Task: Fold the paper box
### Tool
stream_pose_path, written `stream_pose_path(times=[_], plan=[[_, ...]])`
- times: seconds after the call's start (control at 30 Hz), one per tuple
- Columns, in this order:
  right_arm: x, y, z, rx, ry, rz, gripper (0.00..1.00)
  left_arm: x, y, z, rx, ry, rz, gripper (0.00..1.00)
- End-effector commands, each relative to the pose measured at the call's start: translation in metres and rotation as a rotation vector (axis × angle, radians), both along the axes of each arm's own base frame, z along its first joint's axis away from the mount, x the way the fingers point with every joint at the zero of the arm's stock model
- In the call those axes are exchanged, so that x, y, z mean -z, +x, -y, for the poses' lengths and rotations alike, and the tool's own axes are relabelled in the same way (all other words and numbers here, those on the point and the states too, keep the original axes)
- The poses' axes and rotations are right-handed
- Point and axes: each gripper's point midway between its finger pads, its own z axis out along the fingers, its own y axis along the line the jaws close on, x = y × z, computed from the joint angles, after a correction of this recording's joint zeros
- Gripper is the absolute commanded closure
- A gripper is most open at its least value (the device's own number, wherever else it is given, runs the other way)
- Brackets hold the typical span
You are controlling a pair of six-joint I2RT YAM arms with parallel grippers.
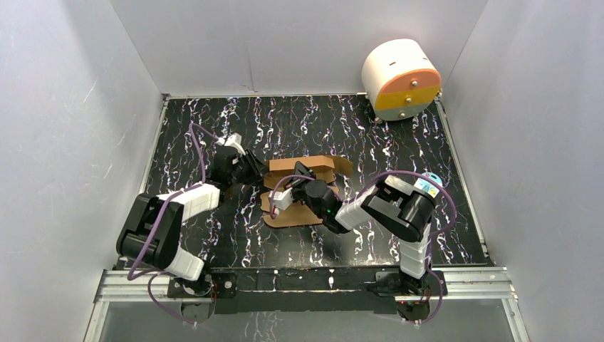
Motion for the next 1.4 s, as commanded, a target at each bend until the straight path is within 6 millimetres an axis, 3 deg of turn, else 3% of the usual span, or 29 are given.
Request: stream_pose_path(times=[0.0, 0.17, 0.53, 0.77, 0.97, 1.37], plan=[[-0.015, -0.005, -0.008, -0.030, 0.048, 0.051, 1.00, -0.031, -0.004, -0.007, -0.017, 0.026, 0.064, 0.73], [-0.013, -0.006, -0.008, -0.034, 0.044, 0.044, 1.00, -0.051, -0.007, -0.031, -0.115, 0.103, 0.102, 0.72], [-0.011, -0.005, -0.010, -0.037, 0.046, 0.036, 1.00, -0.048, -0.018, -0.084, -0.298, 0.288, 0.103, 0.65], [-0.013, -0.004, -0.014, -0.045, 0.049, 0.041, 1.00, -0.047, -0.029, -0.046, -0.191, 0.091, 0.050, 0.65], [-0.013, -0.004, -0.015, -0.049, 0.047, 0.042, 1.00, -0.025, -0.034, -0.026, -0.147, -0.022, -0.013, 0.68], [-0.013, -0.005, -0.016, -0.057, 0.052, 0.036, 1.00, 0.010, -0.014, -0.021, -0.223, -0.082, -0.029, 0.69]])
